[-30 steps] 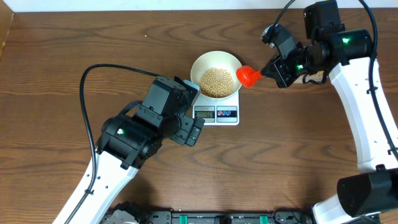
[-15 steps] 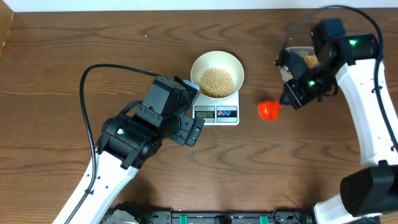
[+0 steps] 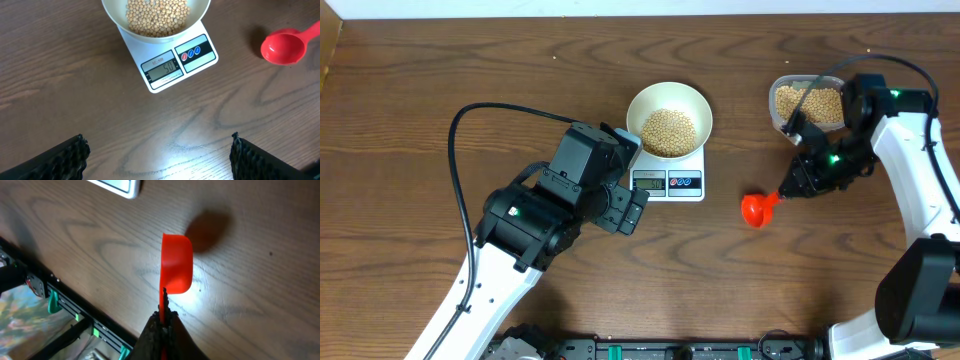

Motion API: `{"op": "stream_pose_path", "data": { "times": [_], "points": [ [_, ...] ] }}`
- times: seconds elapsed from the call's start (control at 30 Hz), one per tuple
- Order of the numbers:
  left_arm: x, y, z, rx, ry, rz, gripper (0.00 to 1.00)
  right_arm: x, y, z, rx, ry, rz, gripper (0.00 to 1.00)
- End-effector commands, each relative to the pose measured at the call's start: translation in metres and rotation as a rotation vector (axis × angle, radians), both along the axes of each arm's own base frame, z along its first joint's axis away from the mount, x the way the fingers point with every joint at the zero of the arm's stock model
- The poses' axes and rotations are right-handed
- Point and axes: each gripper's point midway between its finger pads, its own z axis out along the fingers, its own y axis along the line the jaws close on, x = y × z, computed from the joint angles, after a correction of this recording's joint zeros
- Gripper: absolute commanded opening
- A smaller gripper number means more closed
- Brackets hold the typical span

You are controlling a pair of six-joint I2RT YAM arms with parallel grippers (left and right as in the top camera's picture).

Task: Scoop item into bowl and weigh 50g on scale
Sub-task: 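Carry the red scoop down in front of the tub with the right gripper, then open the right gripper to release the scoop on the table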

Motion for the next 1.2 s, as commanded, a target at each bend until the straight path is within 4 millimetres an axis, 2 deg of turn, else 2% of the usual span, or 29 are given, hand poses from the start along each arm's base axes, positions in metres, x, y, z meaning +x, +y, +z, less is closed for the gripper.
{"op": "stream_pose_path", "data": {
  "times": [0.0,0.17,0.3,0.33,0.37,0.47,0.57,0.87,1.07,1.17],
  "points": [
    [0.004,0.0,0.008,-0.006,-0.016,0.0,0.92,-0.004,0.0,0.0,0.023,0.011,-0.028,0.13],
    [0.004,0.0,0.008,-0.006,-0.016,0.0,0.92,-0.004,-0.002,-0.002,0.006,0.02,-0.046,0.3],
    [0.004,0.0,0.008,-0.006,-0.016,0.0,0.92,-0.004,-0.014,-0.008,-0.073,0.045,-0.092,0.37],
    [0.004,0.0,0.008,-0.006,-0.016,0.0,0.92,-0.004,-0.016,-0.009,-0.089,0.05,-0.101,0.47],
    [0.004,0.0,0.007,-0.007,-0.016,0.0,0.92,-0.005,-0.018,-0.01,-0.106,0.056,-0.112,0.51],
    [0.004,0.0,0.008,-0.006,-0.016,0.0,0.92,-0.004,-0.022,-0.011,-0.133,0.062,-0.135,0.54],
    [0.004,0.0,0.008,-0.006,-0.016,0.0,0.92,-0.003,-0.027,-0.013,-0.167,0.068,-0.161,0.63],
    [0.004,0.0,0.008,-0.006,-0.016,-0.001,0.92,-0.002,-0.054,-0.029,-0.339,0.077,-0.236,0.74],
    [0.004,0.0,0.007,-0.006,-0.016,-0.001,0.92,-0.016,-0.081,-0.044,-0.587,0.103,-0.246,0.86],
    [0.004,0.0,0.008,-0.007,-0.016,0.0,0.92,-0.017,-0.09,-0.044,-0.684,0.094,-0.255,0.91]
  ]
}}
